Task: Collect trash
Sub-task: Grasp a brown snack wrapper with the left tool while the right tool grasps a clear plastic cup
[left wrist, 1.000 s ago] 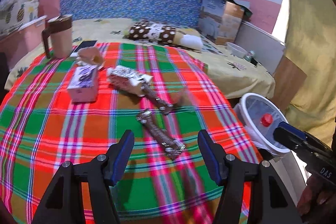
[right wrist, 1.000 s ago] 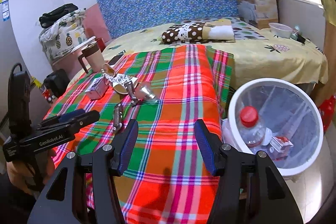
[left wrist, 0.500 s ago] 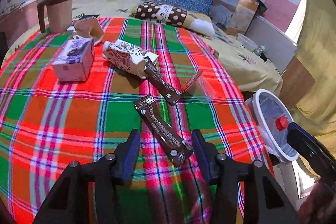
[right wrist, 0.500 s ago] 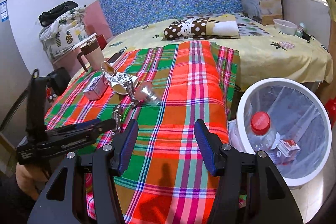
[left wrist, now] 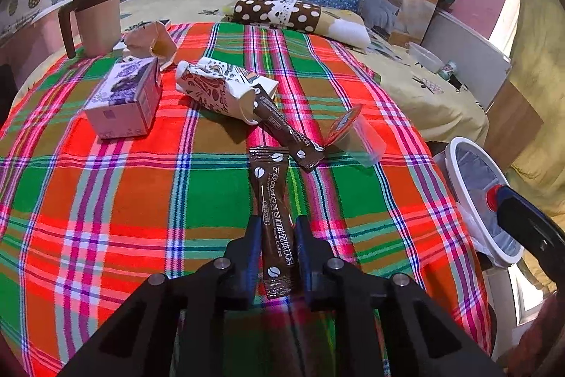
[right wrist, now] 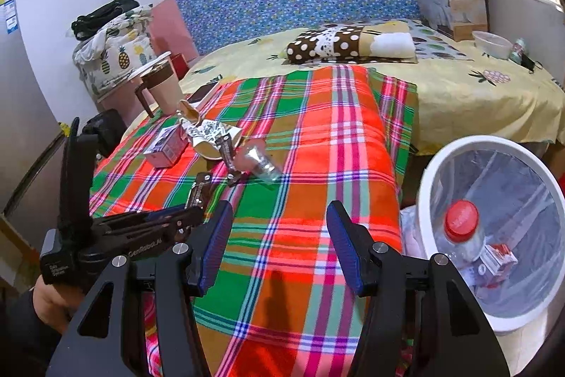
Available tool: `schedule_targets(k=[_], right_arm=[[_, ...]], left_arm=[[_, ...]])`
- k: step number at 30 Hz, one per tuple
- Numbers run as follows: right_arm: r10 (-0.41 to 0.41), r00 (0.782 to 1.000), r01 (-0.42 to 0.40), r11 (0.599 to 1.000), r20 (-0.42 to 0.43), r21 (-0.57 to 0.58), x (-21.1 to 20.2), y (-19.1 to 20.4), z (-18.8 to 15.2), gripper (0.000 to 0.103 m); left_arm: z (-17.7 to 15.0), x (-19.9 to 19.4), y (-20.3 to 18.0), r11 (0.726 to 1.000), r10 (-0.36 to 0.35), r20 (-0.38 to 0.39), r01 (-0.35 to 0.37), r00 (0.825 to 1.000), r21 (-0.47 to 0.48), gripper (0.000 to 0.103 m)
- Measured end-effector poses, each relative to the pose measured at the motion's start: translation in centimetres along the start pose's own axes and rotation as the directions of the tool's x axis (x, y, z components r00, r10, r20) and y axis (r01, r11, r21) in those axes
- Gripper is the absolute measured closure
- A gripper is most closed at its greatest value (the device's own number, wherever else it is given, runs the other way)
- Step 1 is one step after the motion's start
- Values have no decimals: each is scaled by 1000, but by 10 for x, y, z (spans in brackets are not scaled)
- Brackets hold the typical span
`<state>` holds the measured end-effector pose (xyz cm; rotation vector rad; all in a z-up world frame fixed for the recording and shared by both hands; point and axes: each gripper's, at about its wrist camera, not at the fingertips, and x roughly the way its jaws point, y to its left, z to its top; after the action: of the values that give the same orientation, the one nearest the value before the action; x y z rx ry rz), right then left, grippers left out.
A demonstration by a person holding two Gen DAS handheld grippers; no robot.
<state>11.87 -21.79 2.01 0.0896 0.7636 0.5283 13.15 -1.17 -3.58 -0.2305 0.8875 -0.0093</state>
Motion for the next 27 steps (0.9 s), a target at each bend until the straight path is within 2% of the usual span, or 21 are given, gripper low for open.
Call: schedule_targets(k=[15, 27], right_arm=[[-23, 997, 10, 985, -70, -174, 53, 23, 30, 46], [5, 989, -33, 981, -145, -192, 91, 25, 40, 46]], left_arm=[[6, -22, 24, 1000, 9, 55, -9, 998, -13, 84], [10, -12, 39, 999, 32, 47, -31, 998, -23, 84]])
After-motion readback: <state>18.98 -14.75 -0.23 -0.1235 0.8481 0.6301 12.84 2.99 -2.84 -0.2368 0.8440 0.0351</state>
